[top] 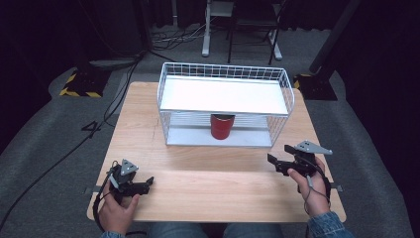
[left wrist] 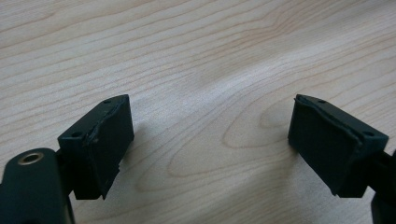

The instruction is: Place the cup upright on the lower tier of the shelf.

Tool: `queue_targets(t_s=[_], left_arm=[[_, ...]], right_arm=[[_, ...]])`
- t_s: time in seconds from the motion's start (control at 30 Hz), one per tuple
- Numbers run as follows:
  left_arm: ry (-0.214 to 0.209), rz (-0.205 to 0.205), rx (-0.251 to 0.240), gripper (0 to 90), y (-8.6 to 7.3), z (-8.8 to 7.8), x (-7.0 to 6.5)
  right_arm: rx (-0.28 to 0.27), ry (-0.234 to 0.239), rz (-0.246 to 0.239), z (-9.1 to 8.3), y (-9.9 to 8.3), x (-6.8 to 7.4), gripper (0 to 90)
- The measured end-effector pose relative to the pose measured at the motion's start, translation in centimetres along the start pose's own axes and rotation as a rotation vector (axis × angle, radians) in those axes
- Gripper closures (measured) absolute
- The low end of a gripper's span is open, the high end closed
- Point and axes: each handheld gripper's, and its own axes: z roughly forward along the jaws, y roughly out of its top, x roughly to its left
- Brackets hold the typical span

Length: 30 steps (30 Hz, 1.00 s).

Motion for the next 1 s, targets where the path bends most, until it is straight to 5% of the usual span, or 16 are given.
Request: queue_targets(t_s=[0.5,1.0], left_arm=[[0.0,0.0,0.0,14.5,0.0,0.0,0.0],[0.0,0.0,0.0,14.5,0.0,0.0,0.0]], right_arm=[[0.075,-0.076,0.045,-1.4,-3.4,-3.2,15.8],[0.175,-0.142,-0.006,-1.0,-6.2,-4.5,15.9]])
